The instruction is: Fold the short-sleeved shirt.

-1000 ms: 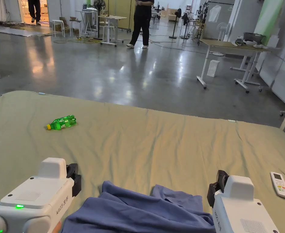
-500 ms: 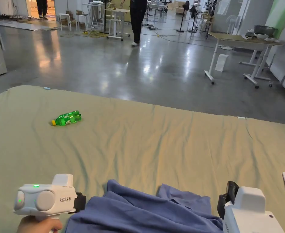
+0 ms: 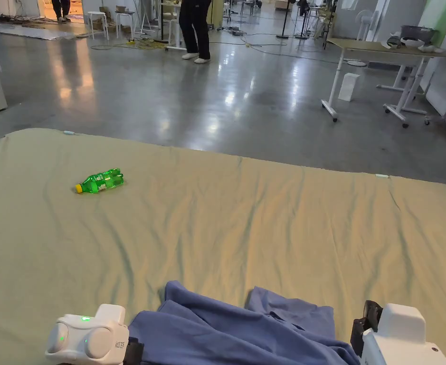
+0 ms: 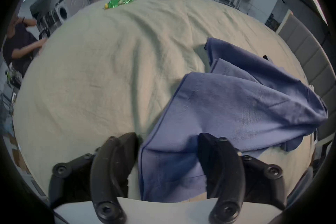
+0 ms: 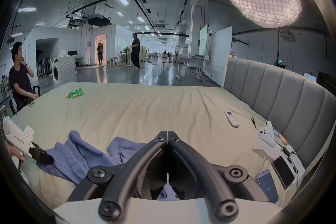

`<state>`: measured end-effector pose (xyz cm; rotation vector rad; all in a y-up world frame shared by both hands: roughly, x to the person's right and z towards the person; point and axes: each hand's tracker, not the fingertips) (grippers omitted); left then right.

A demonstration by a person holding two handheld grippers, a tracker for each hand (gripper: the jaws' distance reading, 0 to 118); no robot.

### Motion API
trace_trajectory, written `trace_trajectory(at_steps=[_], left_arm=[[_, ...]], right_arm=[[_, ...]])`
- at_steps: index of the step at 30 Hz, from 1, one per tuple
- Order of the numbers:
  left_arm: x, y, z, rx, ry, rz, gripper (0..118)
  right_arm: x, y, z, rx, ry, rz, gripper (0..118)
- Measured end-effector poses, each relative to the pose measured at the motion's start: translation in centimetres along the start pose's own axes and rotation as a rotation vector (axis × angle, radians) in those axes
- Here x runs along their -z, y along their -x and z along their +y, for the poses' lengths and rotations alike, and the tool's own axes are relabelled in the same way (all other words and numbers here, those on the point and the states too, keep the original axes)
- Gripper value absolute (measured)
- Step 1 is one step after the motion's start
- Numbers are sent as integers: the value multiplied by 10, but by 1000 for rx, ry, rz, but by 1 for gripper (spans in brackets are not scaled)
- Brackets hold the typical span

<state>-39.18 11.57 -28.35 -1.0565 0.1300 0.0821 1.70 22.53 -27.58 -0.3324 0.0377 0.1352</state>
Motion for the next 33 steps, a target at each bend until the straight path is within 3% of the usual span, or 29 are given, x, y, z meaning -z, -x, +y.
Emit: trace_trajectory(at_steps=[1,2,3,6,8,9,11,12,17,20,21,25,28,29,30,33], left_arm=[[-3,-4,-1,24,-3,6,40],[-6,-7,-2,48,-2,8,16],[-1,2,0,50,7,-88,6],[-8,0,-2,73,-9,-33,6],[-12,11,0,36,-56,-30,6],[-16,15,0,-1,-81,-37,6],[-22,27,1,-36,-109,-31,6],[-23,30,1,-34,-111,-28,6],[-32,28,-2,-2,-102,-11,6],[-26,30,-3,2,-94,-7,6],[-25,30,-3,4,-93,-3,6],[-26,26,-6,23,-88,5,6],[-22,32,-8,14,-86,-4,6],[-22,33,-8,6,-86,-5,6],[-22,34,-8,2,-87,-6,6],[-36,20,-9,6,-109,-2,6]], right_arm=[[4,-2,2,6,17,1,0],[10,-5,3,15,38,7,0],[16,-7,5,17,59,15,0],[38,-18,9,18,99,31,0],[56,-23,10,-17,207,69,0],[59,-26,9,17,261,83,0],[78,-34,8,-7,316,117,4],[84,-34,7,-12,348,120,15],[128,-34,-18,-49,504,208,27],[151,-24,-39,-56,643,251,56],[157,-22,-46,-42,665,254,58],[178,-14,-68,9,756,266,57],[178,-11,-71,-23,729,248,43],[173,-9,-66,-30,724,242,30],[171,-9,-63,-40,709,237,0],[156,-13,-49,-40,683,233,1]])
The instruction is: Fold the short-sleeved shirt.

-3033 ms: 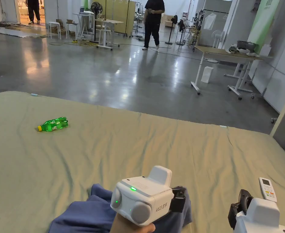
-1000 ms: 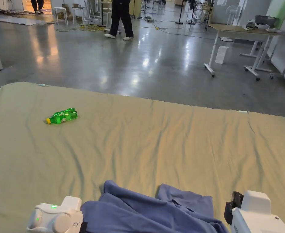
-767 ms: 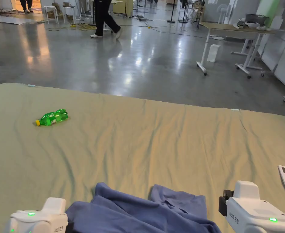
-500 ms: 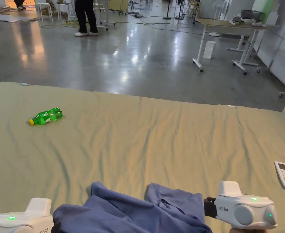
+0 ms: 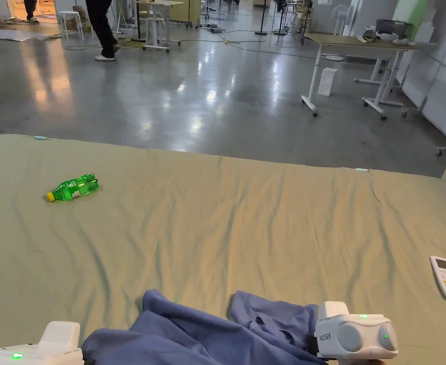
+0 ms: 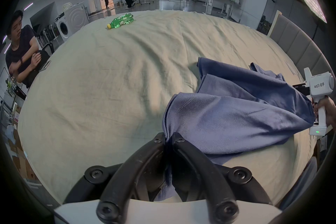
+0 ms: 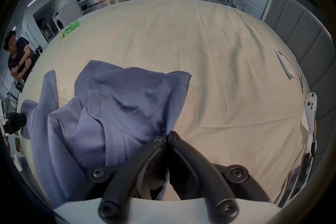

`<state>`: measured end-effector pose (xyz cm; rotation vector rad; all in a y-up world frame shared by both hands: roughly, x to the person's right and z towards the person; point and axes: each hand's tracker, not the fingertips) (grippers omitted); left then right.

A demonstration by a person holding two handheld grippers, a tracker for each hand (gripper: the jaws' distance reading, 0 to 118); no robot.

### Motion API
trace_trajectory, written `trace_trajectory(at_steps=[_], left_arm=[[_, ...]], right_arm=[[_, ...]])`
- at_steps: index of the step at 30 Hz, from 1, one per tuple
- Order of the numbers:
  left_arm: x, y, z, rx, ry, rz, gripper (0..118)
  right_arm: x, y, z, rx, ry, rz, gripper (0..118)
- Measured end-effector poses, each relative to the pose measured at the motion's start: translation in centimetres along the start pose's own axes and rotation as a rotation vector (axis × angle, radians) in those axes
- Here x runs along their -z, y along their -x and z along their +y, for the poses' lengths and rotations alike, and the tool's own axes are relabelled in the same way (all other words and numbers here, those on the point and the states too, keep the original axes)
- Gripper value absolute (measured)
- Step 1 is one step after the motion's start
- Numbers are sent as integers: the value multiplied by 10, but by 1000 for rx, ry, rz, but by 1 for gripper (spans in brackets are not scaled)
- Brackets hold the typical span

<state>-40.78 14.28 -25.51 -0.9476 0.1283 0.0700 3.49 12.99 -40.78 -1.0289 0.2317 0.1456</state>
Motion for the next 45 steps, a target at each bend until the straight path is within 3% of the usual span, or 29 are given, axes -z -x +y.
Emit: trace_trajectory(at_steps=[8,18,22,32,38,40,45], left_arm=[[-38,7,23,-17,-126,-53,6],[-118,26,72,-47,-311,-55,6],[-159,44,98,-84,-396,-39,6],[-238,59,157,-110,-551,-13,6],[-252,51,198,-68,-593,11,6],[-253,51,210,-65,-600,25,6],[-246,53,246,-39,-607,51,6]], right_arm=[[-67,4,6,-7,-265,23,0],[-182,-4,36,-20,-546,-57,0],[-231,-15,53,16,-640,-86,0],[-319,-6,88,-72,-815,-150,0],[-329,0,113,-51,-812,-162,0],[-332,1,122,-127,-885,-234,0],[-326,-3,148,-62,-874,-210,0]])
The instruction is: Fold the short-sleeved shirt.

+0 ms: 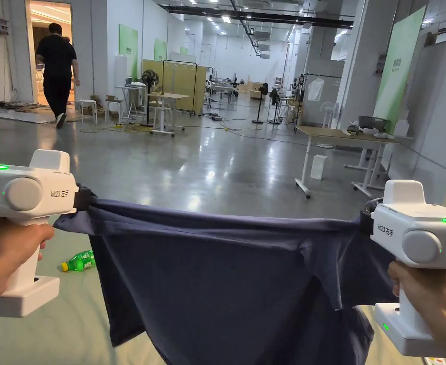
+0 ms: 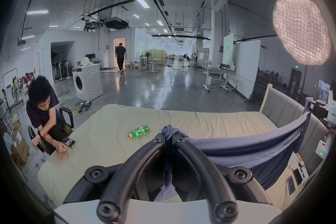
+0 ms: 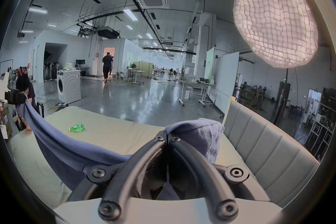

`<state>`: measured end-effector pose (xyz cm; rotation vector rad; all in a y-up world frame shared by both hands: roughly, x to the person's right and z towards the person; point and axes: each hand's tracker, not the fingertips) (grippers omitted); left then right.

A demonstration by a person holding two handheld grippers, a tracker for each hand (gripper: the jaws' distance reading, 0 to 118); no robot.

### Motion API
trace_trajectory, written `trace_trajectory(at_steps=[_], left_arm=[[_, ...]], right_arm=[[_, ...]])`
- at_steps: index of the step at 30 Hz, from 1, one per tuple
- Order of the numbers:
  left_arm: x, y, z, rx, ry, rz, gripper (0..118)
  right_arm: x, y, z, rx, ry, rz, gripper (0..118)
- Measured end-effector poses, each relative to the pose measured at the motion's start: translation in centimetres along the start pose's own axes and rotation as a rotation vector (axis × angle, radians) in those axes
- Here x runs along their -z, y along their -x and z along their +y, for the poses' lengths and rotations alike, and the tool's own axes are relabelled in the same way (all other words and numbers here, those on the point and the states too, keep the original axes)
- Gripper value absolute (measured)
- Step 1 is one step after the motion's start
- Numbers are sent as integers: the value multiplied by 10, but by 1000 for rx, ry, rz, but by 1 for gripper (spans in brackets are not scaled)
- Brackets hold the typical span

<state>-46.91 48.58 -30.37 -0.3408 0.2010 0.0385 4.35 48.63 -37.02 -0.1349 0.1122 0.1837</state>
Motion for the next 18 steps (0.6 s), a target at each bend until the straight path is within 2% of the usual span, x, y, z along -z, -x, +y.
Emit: trace_trajectory(at_steps=[1,2,13,18], left_arm=[[6,0,4,2,-2,3,6],[12,-1,9,2,-8,12,6],[52,-4,68,30,-75,70,6],[59,-8,65,49,-78,67,6]], right_arm=[[5,2,7,-51,-32,-17,0],[13,3,10,-29,-19,-16,0],[72,15,73,-66,-121,-63,0],[74,19,68,-74,-127,-79,0]])
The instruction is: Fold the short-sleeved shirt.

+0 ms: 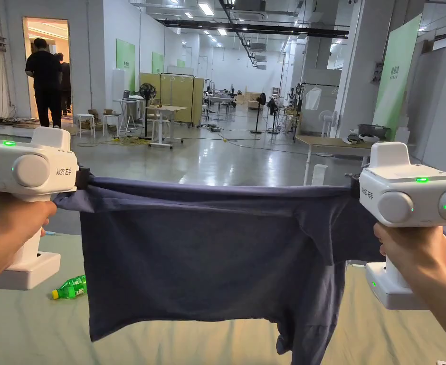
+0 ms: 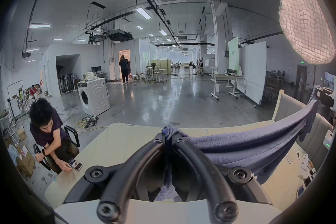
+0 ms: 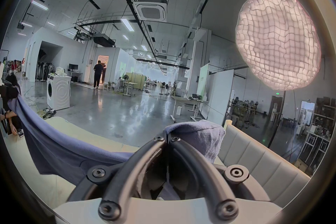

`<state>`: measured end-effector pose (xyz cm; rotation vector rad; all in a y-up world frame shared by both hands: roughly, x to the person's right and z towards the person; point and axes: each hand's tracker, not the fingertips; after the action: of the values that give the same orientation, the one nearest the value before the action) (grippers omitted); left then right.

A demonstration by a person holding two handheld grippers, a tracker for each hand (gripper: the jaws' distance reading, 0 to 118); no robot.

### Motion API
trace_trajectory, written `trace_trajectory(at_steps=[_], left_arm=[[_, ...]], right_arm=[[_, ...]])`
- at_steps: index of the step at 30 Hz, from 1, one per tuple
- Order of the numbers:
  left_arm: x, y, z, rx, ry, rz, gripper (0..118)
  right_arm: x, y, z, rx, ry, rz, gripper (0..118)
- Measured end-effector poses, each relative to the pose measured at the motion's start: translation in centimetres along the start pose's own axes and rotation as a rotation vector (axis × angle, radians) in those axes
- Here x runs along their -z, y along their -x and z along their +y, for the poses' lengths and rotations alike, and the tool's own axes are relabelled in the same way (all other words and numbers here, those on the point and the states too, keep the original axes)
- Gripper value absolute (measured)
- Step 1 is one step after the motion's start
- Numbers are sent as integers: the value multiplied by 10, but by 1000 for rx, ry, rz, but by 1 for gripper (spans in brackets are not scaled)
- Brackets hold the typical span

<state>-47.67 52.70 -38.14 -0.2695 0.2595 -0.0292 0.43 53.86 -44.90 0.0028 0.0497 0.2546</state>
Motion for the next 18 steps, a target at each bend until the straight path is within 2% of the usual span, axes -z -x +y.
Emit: trace_trajectory(at_steps=[6,13,18], left_arm=[[-4,-6,-56,9,53,-22,6],[-42,0,-156,-11,143,-74,6],[-90,8,-228,-56,212,-104,6]], right_arm=[[-21,6,-50,-11,55,16,0],[-97,15,-131,-65,115,51,0],[-165,16,-178,-7,214,80,0]])
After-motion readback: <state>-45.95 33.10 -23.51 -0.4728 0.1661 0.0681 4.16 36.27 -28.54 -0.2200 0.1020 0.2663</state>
